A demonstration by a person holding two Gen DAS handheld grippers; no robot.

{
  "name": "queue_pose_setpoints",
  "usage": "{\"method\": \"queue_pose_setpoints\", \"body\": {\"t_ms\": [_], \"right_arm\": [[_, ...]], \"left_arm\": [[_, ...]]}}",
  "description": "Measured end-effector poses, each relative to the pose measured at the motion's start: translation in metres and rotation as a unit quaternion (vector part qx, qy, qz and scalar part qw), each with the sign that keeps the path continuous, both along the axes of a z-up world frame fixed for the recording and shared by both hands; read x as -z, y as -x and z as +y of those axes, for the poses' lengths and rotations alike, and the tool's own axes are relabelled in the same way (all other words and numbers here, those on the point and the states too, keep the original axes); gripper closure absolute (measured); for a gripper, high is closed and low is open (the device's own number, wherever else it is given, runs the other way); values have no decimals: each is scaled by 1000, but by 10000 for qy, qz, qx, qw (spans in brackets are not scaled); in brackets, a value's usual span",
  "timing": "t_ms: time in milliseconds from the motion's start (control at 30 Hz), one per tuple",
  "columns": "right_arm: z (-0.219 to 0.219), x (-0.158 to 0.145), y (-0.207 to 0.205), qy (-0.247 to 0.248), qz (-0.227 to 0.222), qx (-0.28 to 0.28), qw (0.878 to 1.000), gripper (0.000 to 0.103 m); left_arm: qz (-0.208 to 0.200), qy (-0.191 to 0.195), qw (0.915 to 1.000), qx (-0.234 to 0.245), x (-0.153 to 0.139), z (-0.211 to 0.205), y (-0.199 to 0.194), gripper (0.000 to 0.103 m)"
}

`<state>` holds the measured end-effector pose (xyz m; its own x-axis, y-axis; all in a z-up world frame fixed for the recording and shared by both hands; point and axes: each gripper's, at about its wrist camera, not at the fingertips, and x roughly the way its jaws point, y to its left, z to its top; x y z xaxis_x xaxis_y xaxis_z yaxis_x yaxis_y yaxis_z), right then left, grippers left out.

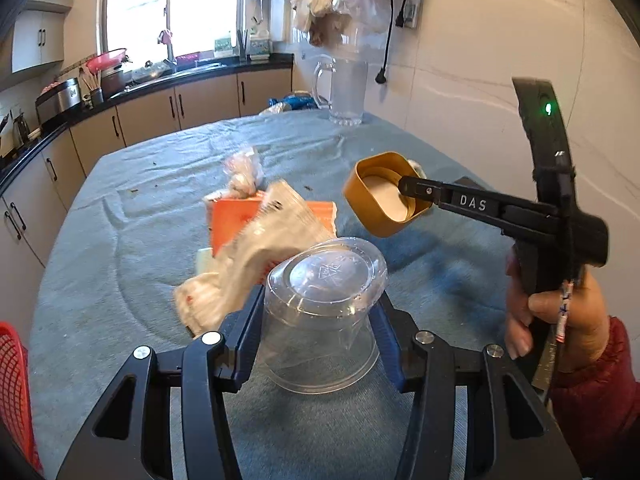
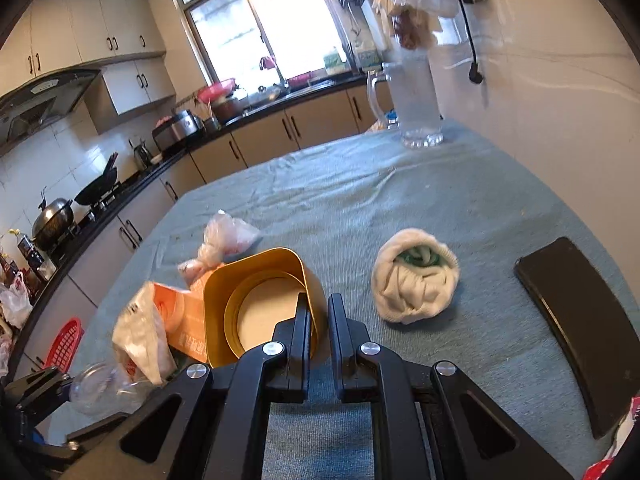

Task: Collect trash
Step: 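Grasp the clear plastic cup with the left tool while the right tool grasps the yellow container, then carry the clear cup and the yellow container over the red basket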

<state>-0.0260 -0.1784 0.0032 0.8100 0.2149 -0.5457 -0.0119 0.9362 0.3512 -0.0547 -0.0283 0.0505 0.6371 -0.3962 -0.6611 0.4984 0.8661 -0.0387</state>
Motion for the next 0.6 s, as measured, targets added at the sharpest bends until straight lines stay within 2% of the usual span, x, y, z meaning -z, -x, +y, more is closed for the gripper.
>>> {"method": "queue_pose_setpoints", "body": {"t_ms": [233,600], "right_arm": [[7,-8,8,64,-278,-108,9995,94],[26,-19,20,271,-711,-501,9958,94]], "left_arm": [[-150,203,9994,-241,-14,23,7,53],[-245,331,9969,-670,-17,55,10,53]]}}
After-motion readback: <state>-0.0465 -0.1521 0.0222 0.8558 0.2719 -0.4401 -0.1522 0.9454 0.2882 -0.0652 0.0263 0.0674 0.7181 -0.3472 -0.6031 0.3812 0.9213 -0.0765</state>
